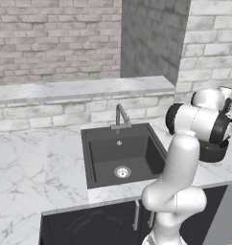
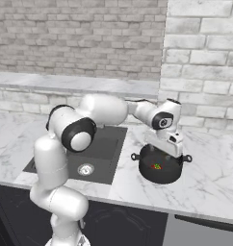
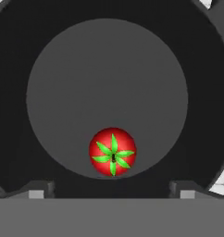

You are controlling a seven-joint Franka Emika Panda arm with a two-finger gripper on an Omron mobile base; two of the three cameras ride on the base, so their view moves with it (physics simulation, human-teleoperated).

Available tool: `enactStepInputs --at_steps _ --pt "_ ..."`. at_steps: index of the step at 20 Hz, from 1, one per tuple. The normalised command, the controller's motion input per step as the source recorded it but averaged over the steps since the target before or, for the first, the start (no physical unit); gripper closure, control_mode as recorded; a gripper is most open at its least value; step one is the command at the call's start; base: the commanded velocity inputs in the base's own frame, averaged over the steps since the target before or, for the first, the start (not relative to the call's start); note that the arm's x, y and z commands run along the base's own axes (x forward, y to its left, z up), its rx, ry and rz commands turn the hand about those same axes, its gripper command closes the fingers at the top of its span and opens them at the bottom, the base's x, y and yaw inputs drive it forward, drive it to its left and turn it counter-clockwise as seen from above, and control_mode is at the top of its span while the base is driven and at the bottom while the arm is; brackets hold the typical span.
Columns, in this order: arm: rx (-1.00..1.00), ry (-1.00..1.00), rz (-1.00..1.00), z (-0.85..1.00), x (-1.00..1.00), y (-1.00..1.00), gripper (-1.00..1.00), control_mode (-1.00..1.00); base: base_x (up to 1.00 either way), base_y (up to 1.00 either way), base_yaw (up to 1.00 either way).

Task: Dump the tomato from the pot into the sink. Then turn on the water and wash the tomato. Then turn off the water and put the tomato back in the pot.

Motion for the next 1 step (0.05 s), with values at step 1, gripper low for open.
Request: enactStepInputs --at_steps 1 --pt "0.05 0.02 0.0 0.84 -0.11 0.04 -1.0 -1.0 0.0 0.0 0.0"
